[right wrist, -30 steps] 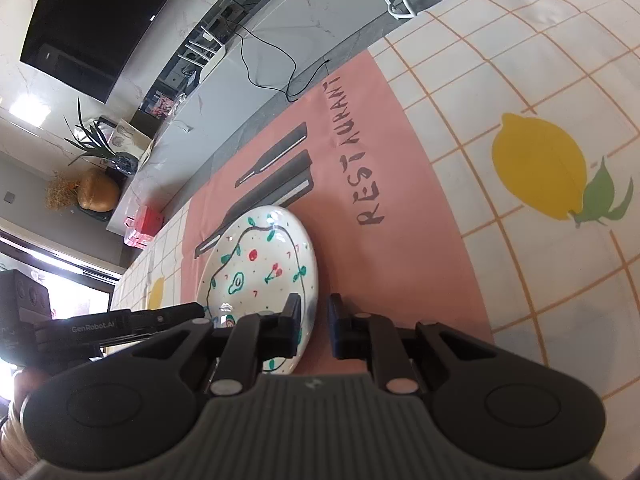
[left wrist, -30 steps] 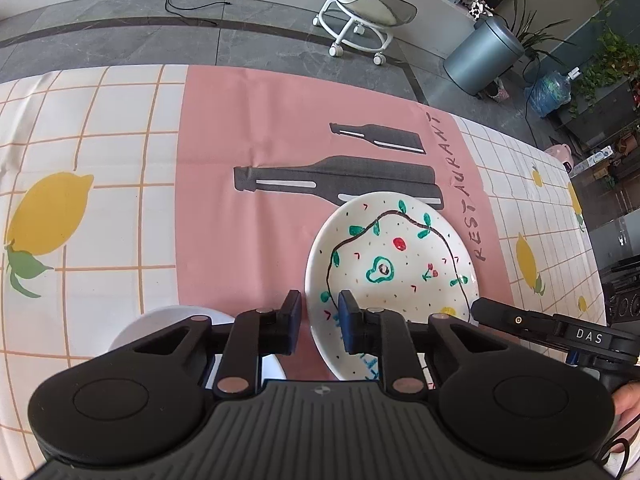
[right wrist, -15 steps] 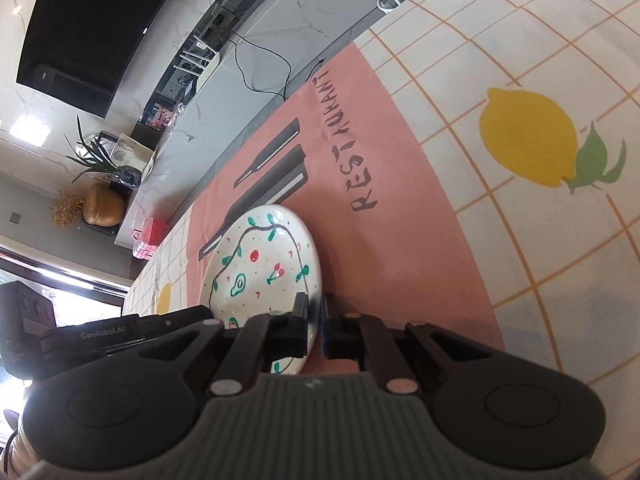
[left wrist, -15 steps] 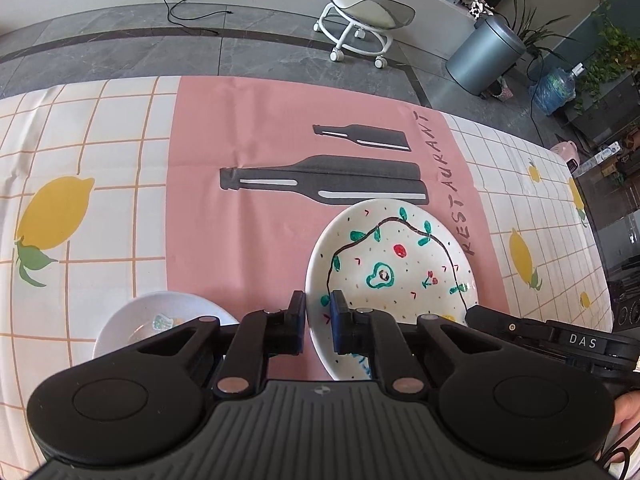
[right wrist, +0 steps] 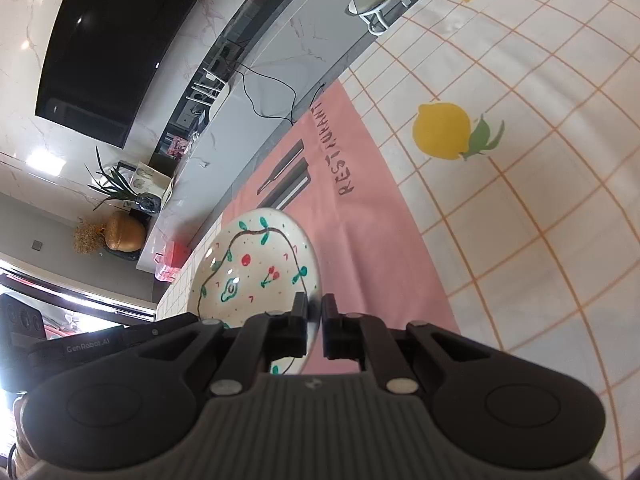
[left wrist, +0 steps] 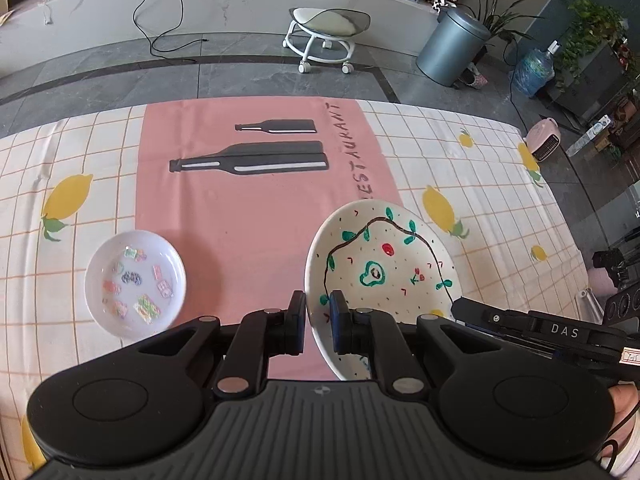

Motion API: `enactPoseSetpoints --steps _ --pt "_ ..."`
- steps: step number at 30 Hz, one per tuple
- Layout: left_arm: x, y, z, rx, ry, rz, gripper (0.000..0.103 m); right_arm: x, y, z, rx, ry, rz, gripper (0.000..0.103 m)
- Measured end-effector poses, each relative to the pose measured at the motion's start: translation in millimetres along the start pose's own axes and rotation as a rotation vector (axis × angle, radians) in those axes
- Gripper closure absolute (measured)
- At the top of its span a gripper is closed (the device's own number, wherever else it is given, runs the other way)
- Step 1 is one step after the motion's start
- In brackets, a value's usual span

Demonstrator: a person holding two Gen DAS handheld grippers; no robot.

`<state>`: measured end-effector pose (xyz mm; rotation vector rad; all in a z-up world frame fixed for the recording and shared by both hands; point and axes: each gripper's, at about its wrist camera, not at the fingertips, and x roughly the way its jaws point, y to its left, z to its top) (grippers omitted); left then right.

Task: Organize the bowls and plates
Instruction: 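Carry the painted plate toward the table edge and lower it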

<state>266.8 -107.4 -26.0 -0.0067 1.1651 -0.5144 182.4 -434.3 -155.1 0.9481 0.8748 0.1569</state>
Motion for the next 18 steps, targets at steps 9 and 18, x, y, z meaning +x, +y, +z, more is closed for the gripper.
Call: enactPoseSetpoints --steps 9,18 --pt "-21 -57 -65 -0.033 -0.037 -0.008 0.09 -79 -34 -41 0.027 -0.037 0.027 0.098" --pt "0 -54 -132 -0.178 -0.028 -0.084 0.09 -115 -74 -82 0.05 -0.042 -0.019 0.099"
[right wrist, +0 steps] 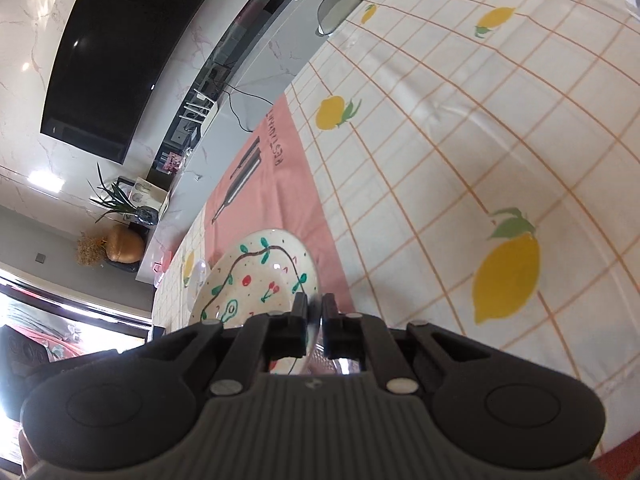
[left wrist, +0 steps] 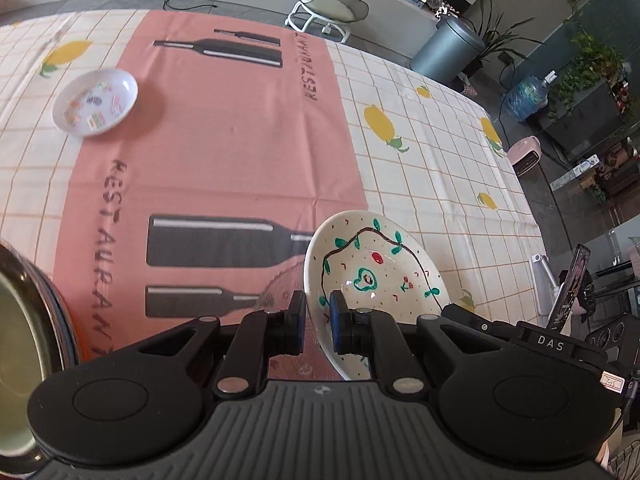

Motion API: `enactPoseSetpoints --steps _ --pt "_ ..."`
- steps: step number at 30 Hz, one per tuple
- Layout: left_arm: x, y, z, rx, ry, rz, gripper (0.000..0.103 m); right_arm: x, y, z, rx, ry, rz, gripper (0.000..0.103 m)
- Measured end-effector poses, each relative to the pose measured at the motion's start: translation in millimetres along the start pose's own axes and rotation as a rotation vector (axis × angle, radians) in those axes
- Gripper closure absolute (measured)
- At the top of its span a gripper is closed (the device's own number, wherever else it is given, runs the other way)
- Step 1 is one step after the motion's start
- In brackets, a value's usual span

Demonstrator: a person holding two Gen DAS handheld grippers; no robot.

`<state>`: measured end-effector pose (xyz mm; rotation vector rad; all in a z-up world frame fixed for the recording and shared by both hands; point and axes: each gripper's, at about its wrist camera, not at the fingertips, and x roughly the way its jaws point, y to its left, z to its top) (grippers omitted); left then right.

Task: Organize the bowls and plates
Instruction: 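Carry the painted plate toward the table edge and lower it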

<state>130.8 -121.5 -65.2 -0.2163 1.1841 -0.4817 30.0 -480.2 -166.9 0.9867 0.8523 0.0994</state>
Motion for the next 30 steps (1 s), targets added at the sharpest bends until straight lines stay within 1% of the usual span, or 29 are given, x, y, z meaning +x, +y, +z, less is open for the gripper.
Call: enactPoseSetpoints --steps 7,9,14,18,20,24,30 --pt "-3 21 -34 -0.077 -0.047 -0.006 0.09 0 -4 -27 -0.027 0.005 -0.022 0.099" --pt "-2 23 -39 -0.081 -0.059 0.001 0.09 4 -4 -32 -0.038 0.011 -0.034 0.099" --pt "-2 21 -51 -0.046 -0.116 0.031 0.09 9 1 -38 -0.061 0.0 -0.056 0.099" --pt "-2 17 -56 -0.014 -0.16 0.063 0.09 12 9 -41 -0.111 -0.016 -0.088 0.098" --pt "-1 15 -58 -0.003 -0.165 0.08 0.09 14 13 -44 -0.139 -0.023 -0.107 0.098" --pt "2 16 -60 -0.003 -0.169 0.091 0.089 15 18 -48 -0.181 -0.038 -0.134 0.097" --pt "3 14 -66 0.003 -0.188 0.107 0.089 15 22 -52 -0.203 -0.054 -0.156 0.097"
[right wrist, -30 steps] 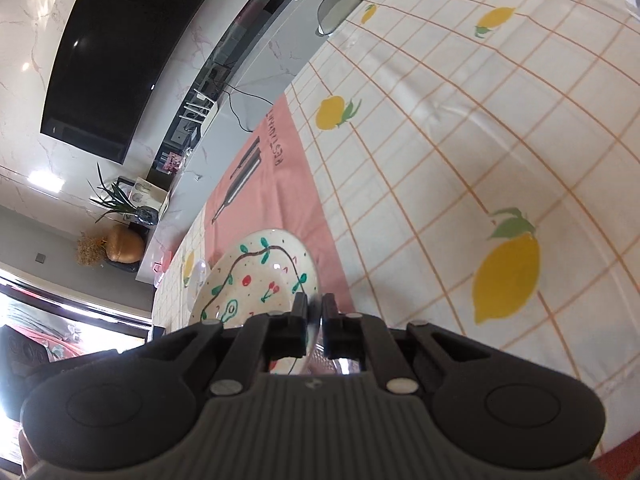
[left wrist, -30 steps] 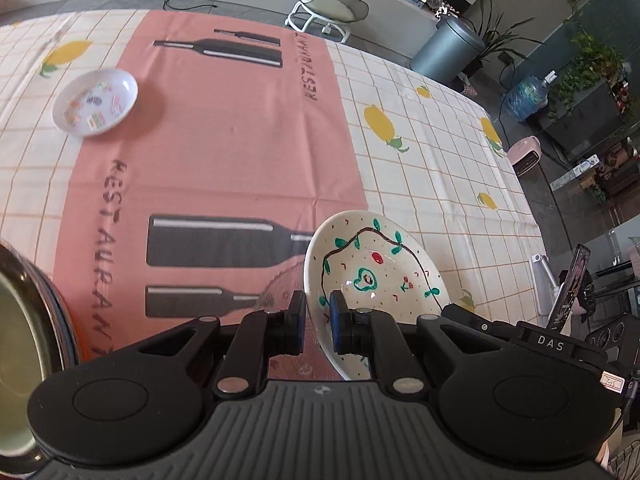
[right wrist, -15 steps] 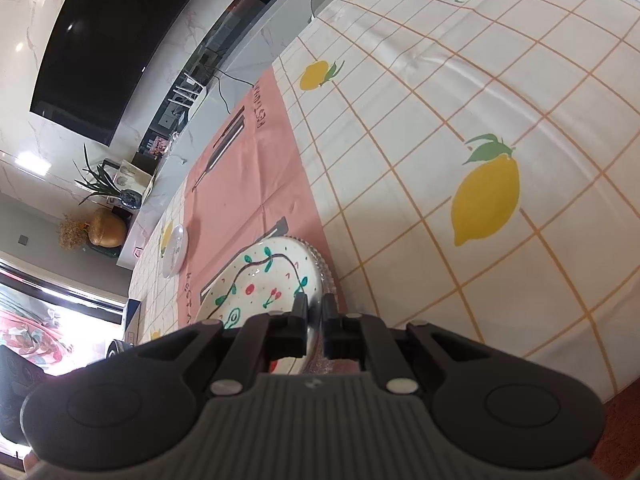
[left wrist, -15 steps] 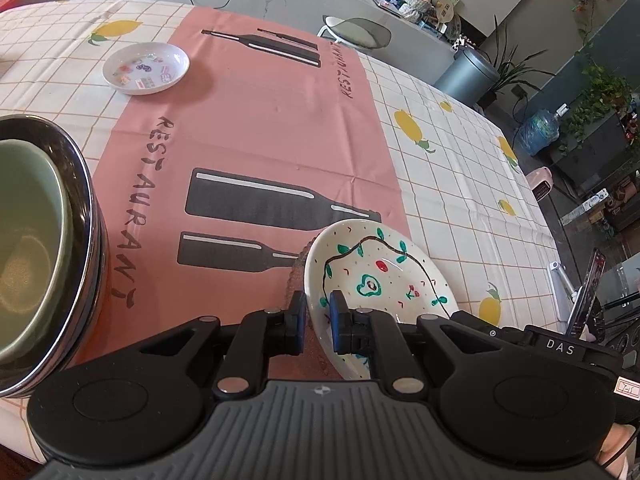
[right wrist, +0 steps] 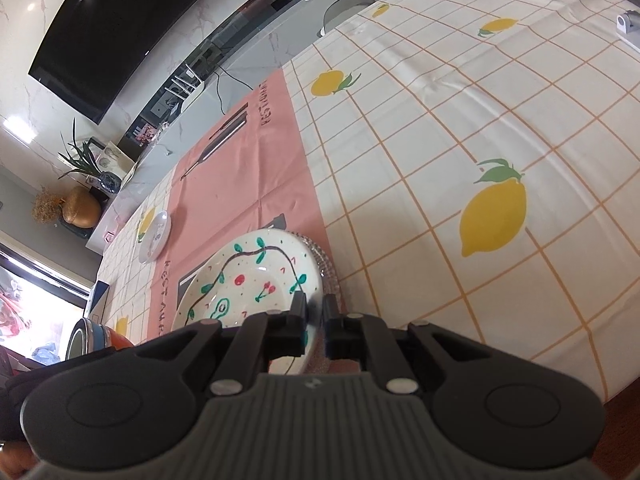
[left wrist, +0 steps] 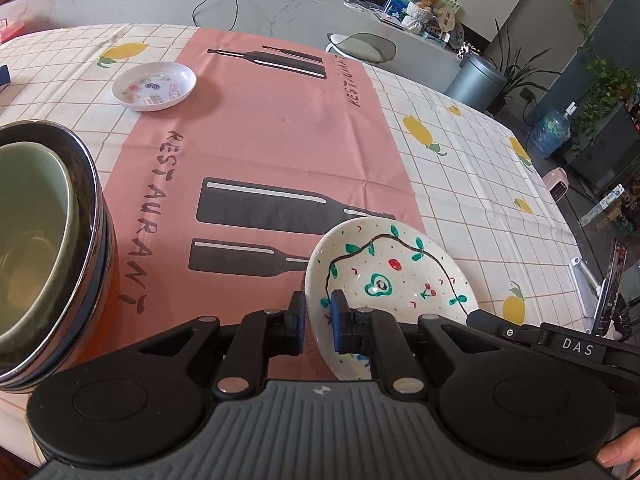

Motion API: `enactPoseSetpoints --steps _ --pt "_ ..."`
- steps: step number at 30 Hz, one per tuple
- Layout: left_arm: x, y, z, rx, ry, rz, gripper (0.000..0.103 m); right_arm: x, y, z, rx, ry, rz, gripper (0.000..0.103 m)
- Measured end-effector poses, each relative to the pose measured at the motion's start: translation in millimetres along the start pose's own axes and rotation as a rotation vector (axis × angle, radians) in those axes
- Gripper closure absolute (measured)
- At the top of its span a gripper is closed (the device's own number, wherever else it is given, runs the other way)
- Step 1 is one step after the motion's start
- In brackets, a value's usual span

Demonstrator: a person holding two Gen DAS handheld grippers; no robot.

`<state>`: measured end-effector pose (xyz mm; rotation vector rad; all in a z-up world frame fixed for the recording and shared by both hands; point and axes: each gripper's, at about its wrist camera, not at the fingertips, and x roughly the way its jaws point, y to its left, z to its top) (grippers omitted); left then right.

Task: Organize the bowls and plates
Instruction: 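Carry the painted plate toward the table edge and lower it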

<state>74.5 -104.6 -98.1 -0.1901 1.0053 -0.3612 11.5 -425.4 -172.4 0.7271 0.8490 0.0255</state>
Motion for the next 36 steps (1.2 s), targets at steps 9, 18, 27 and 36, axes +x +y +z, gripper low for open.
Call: enactPoseSetpoints --steps 9,18,27,36 --pt "5 0 -4 0.001 0.002 0.006 0.088 -2 9 -3 -0.039 -0.026 -0.048 0.097" --pt "6 -8 -9 0.035 -0.024 0.044 0.088 0 15 -7 -0.075 -0.052 -0.091 0.097" --pt "7 -15 -14 0.075 -0.039 0.091 0.09 1 32 -13 -0.174 -0.085 -0.165 0.097" --pt "7 -15 -15 0.066 -0.045 0.092 0.09 6 42 -17 -0.258 -0.088 -0.23 0.096"
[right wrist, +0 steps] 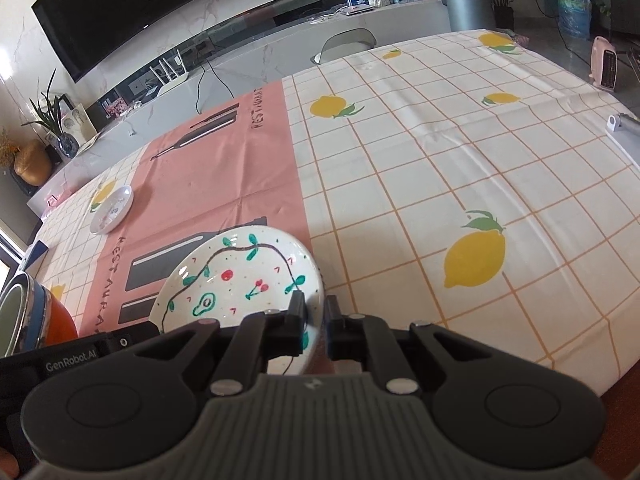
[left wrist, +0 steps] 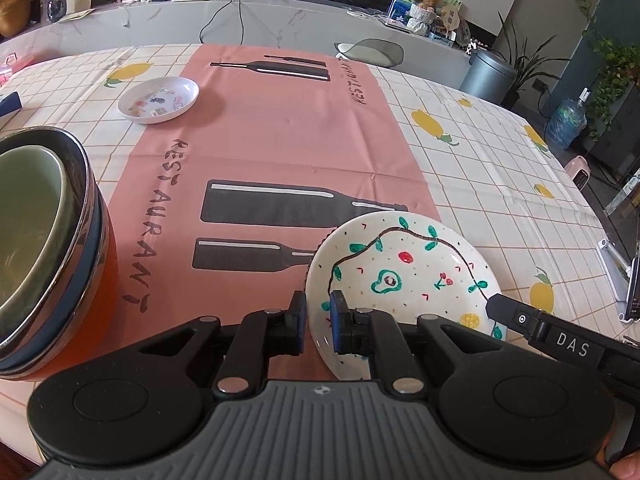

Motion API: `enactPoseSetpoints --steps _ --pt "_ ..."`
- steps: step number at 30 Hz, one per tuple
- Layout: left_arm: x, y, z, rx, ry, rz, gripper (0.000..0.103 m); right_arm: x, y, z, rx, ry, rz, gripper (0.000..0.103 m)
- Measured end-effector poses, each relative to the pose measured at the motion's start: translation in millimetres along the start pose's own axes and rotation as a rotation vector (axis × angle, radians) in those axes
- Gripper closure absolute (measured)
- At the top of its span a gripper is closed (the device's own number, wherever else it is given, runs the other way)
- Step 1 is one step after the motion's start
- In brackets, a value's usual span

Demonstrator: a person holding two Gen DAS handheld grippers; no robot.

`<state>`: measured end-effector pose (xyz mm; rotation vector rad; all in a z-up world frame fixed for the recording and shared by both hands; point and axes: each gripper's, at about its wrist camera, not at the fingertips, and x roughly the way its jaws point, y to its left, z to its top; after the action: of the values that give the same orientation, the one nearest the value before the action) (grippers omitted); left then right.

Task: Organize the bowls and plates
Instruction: 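Carry the painted plate toward the table edge and lower it, then open the left tool to release the painted plate and lift away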

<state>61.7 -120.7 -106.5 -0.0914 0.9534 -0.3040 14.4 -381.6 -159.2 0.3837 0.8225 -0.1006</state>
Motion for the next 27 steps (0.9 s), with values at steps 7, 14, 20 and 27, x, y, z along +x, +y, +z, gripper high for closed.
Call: enactPoseSetpoints --steps 7,14,20,27 --pt "1 1 0 -0.005 -0.004 0.0 0.09 6 15 -3 -0.131 -0.013 -0.068 0.097" --pt "-1 4 -1 -0.01 -0.013 -0.022 0.09 5 9 -1 -0.12 -0.019 -0.046 0.096" --pt "-4 3 1 -0.001 -0.021 -0.028 0.084 -3 8 2 -0.132 -0.028 -0.039 0.093" --pt "-11 -1 12 0.022 0.016 -0.037 0.083 -12 11 7 -0.149 -0.027 -0.027 0.076"
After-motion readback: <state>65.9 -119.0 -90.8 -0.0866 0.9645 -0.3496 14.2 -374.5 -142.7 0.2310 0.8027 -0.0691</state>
